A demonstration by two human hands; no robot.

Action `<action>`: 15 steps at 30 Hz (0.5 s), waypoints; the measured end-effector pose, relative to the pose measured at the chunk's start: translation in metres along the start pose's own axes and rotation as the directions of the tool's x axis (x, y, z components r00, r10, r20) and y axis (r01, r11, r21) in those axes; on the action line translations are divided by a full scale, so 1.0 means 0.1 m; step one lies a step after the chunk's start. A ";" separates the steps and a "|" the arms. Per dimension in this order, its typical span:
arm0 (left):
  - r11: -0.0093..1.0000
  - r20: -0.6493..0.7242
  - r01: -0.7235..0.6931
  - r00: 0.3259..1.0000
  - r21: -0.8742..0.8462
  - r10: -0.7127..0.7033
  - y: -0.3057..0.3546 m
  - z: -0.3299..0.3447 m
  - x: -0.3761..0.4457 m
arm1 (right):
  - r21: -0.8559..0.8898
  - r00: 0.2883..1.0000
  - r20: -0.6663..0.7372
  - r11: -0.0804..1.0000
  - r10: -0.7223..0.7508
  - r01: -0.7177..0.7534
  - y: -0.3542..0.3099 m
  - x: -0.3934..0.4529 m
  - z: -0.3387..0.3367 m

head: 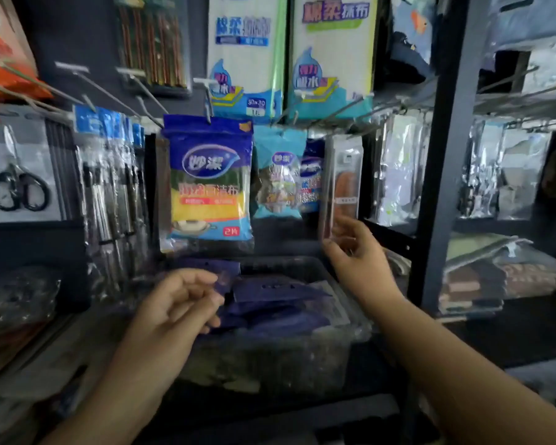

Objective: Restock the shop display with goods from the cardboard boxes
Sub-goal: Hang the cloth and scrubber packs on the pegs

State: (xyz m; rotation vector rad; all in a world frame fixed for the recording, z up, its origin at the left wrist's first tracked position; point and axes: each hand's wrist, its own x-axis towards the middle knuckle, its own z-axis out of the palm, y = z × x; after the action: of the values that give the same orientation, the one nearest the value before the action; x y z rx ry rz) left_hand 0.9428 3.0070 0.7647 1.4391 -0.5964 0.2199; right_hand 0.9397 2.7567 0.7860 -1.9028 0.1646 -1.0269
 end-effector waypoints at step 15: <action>0.745 0.356 0.652 0.668 0.144 -0.654 -1.49 1.48 -2.26 | -0.357 0.789 0.046 0.748 0.612 -0.559 1.69 -3.11 -1.98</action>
State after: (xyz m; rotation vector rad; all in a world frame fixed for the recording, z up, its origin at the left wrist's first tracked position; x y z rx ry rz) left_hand 0.7891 2.8900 0.5237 1.6248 -0.3480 -0.6611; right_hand 0.6476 2.6847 0.5138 -2.0119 0.8363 -0.4203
